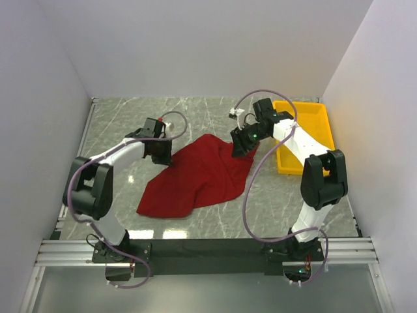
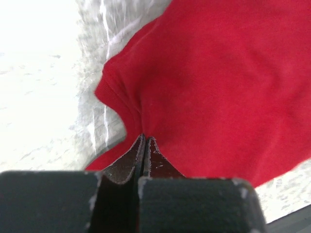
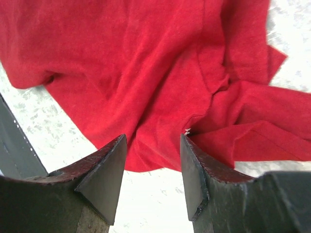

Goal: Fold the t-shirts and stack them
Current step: Flatten the tshirt out

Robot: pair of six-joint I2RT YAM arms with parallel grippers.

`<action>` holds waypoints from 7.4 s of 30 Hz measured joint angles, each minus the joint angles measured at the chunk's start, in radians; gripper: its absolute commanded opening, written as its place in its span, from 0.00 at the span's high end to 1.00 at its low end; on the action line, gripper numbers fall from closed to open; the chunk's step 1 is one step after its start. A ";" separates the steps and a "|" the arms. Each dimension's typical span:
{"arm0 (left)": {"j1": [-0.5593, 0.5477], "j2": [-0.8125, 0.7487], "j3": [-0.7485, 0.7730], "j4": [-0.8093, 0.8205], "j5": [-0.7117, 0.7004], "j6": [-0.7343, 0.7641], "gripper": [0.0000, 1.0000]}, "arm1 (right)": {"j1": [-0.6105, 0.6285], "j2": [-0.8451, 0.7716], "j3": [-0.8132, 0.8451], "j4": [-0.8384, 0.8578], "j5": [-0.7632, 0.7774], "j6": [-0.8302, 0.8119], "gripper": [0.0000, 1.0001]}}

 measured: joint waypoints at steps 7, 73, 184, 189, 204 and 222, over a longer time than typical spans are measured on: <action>0.050 -0.209 0.007 0.000 -0.016 -0.004 0.99 | -0.010 0.109 0.136 -0.013 0.057 0.023 0.39; 0.384 -0.782 -0.267 -0.143 0.218 -0.213 0.48 | 0.207 -0.312 -0.275 -0.243 -0.141 -0.491 0.38; 0.760 0.158 0.256 -0.026 0.259 -0.253 0.97 | -0.231 0.746 0.855 0.136 0.393 0.822 1.00; 0.748 0.294 0.402 0.024 0.301 -0.260 0.65 | -0.236 0.706 0.853 0.163 0.394 0.802 0.40; 0.571 0.064 0.332 0.052 0.242 -0.180 0.51 | -0.225 0.252 0.433 0.045 -0.021 0.059 0.19; 0.040 0.308 0.447 -0.006 -0.041 0.132 0.51 | -0.223 0.097 0.058 -0.076 -0.133 -0.152 0.20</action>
